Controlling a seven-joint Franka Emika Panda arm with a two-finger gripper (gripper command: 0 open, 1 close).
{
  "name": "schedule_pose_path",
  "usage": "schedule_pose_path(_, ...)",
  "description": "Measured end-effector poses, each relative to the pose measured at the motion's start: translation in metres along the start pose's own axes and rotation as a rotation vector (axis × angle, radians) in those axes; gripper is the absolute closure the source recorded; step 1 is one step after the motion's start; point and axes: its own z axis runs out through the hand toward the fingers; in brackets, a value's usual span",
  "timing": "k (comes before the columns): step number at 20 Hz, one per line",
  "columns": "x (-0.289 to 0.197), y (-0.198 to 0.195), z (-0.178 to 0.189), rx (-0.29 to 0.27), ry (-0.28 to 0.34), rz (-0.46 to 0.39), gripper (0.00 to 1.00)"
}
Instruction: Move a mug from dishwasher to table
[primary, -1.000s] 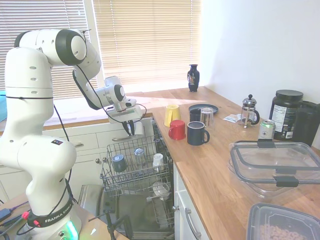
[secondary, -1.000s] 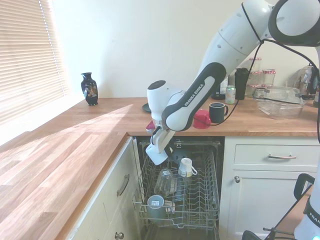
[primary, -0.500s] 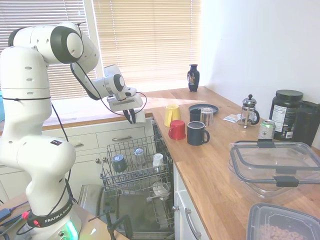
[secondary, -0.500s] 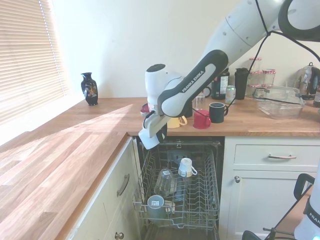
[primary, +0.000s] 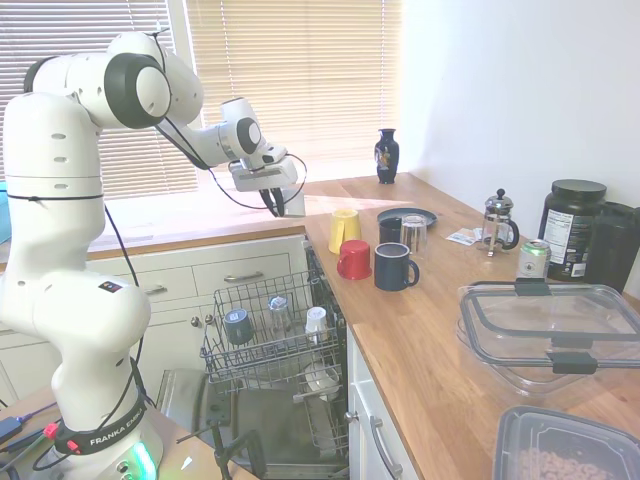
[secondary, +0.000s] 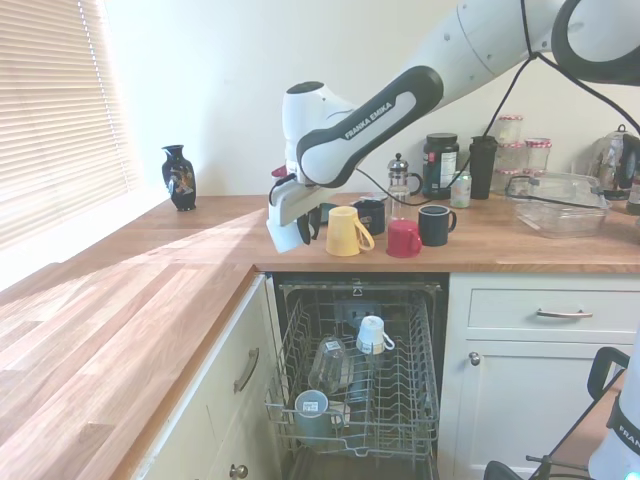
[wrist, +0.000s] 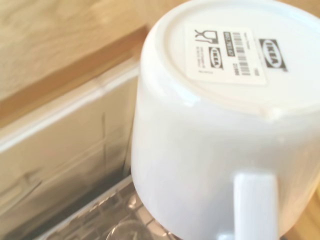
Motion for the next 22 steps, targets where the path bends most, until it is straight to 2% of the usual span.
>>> schedule_pose_path(6,0.026,-0.012,0.03,-0.016,-0.024,0.035,1.0)
schedule_pose_path(12,0.056,-0.009,0.044,-0.028,-0.032,0.049,1.0)
schedule_pose_path(18,0.061,-0.007,0.075,-0.053,-0.058,0.04,1.0)
schedule_pose_path(22,0.064,-0.008,0.081,-0.051,-0.063,0.034,1.0)
